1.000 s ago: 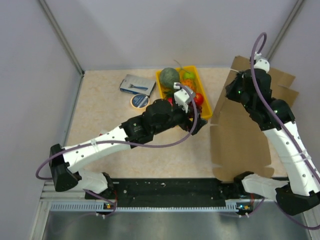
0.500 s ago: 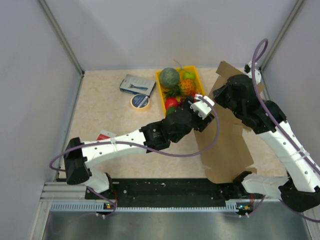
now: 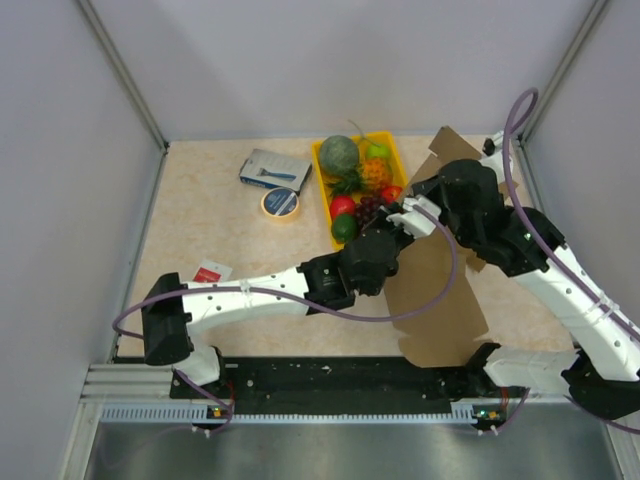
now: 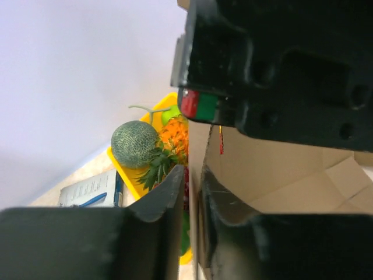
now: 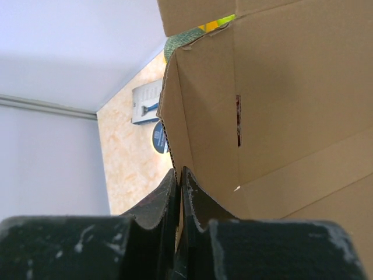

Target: Fold the paper box

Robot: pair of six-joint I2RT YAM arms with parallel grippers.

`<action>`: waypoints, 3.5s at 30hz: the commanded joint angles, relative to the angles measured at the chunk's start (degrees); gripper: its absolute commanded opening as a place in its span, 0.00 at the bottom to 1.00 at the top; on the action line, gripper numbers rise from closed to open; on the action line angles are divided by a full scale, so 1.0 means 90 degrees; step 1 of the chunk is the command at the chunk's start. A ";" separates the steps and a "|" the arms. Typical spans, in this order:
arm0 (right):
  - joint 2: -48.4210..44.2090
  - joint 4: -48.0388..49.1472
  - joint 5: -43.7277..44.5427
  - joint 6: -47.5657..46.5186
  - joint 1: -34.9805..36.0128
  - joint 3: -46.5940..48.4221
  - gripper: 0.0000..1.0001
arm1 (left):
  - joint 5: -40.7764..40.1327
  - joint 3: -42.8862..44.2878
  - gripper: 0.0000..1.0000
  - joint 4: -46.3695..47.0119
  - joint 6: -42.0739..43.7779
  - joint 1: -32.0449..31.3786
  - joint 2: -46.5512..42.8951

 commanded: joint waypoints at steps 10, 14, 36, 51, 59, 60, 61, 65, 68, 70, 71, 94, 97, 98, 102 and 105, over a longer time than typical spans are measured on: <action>-0.1163 0.1817 -0.1748 -0.3288 0.0132 -0.0846 0.62 | -0.0605 -0.1327 0.00 0.0918 0.0171 0.0024 -0.1490; -0.1593 0.1701 -0.1869 -0.5367 0.0122 -0.0760 0.99 | 0.0126 -0.1775 0.00 0.0029 -0.0728 0.0325 -0.2467; 0.0396 0.1730 -0.7816 -0.9154 -0.2113 0.1076 0.99 | 0.4122 -0.2929 0.00 -0.2729 -0.1453 0.1782 -0.6844; 0.1638 0.1300 -1.0180 -0.9397 -0.2280 0.1907 0.61 | 0.4064 -0.2724 0.00 -0.2875 -0.1257 0.1782 -0.7176; 0.1463 0.1261 -1.0678 -0.9408 -0.2319 0.1468 0.27 | 0.3498 -0.2704 0.00 -0.2837 -0.1276 0.1782 -0.7245; 0.1453 0.1252 -1.0795 -0.9369 -0.2329 0.1448 0.25 | 0.3459 -0.2723 0.00 -0.2798 -0.1315 0.1782 -0.7245; 0.1424 0.1252 -1.0825 -0.9330 -0.2329 0.1371 0.22 | 0.3362 -0.2733 0.00 -0.2778 -0.1345 0.1782 -0.7245; 0.1209 0.1281 -1.0621 -0.9115 -0.2329 0.1263 0.00 | 0.2503 -0.2655 0.15 -0.2845 -0.1686 0.1782 -0.7186; 0.1043 0.1281 -1.0270 -0.8891 -0.2329 0.1272 0.00 | 0.2200 -0.2500 0.62 -0.3099 -0.2096 0.1782 -0.7235; 0.0955 0.1271 -0.9938 -0.8812 -0.2329 0.1282 0.00 | 0.2266 -0.1985 0.89 -0.3683 -0.2613 0.1782 -0.7157; 0.0878 0.1271 -0.9869 -0.8822 -0.2329 0.1253 0.00 | 0.2334 -0.1701 0.98 -0.3937 -0.2731 0.1782 -0.7021; 0.1198 0.1271 -1.0698 -0.9271 -0.2465 0.1467 0.00 | 1.0886 0.3175 0.52 -0.3161 -0.3892 0.5668 -0.1181; 0.1384 0.1271 -1.0845 -0.9261 -0.2553 0.1740 0.00 | 1.2128 0.3136 0.48 -0.2321 -0.4420 0.5786 -0.0751; 0.1520 0.1262 -1.0845 -0.9261 -0.2582 0.1828 0.00 | 1.2391 0.3078 0.47 -0.2048 -0.4547 0.5776 -0.0673; 0.1930 0.1271 -1.0728 -0.9164 -0.2700 0.2345 0.00 | 1.3388 0.2308 0.43 0.0099 -0.5988 0.5796 -0.0623; 0.2116 0.1281 -1.0728 -0.9095 -0.2758 0.2541 0.00 | 1.3497 0.1867 0.44 0.0914 -0.6355 0.5806 -0.0682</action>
